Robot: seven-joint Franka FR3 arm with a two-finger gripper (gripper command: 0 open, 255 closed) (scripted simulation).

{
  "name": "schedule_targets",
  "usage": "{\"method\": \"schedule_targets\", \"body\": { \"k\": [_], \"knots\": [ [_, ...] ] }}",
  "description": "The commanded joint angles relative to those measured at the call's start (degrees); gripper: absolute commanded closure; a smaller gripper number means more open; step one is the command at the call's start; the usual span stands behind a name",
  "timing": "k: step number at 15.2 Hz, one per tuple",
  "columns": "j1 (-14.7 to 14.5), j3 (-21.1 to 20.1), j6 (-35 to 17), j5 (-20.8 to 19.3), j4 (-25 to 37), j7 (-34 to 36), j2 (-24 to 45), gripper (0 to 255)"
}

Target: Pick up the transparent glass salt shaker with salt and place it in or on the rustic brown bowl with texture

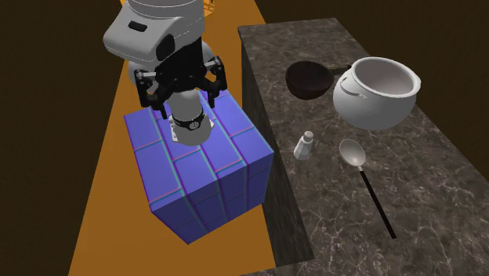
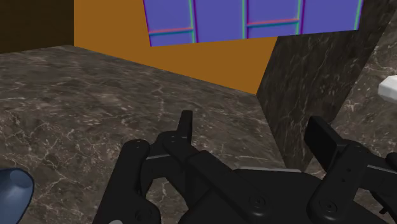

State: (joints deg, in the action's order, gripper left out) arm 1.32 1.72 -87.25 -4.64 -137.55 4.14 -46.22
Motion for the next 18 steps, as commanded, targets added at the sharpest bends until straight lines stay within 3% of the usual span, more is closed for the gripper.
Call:
{"method": "schedule_targets", "body": {
  "k": [1,10,18],
  "knots": [
    [0.0,0.0,0.0,0.0,0.0,0.0,0.0,0],
    [-4.17,-9.43,-14.35,9.66,-13.94,12.24,-5.73,0],
    [-8.83,-20.56,-30.78,18.46,-20.75,23.39,-2.55,0]
  ]
}}
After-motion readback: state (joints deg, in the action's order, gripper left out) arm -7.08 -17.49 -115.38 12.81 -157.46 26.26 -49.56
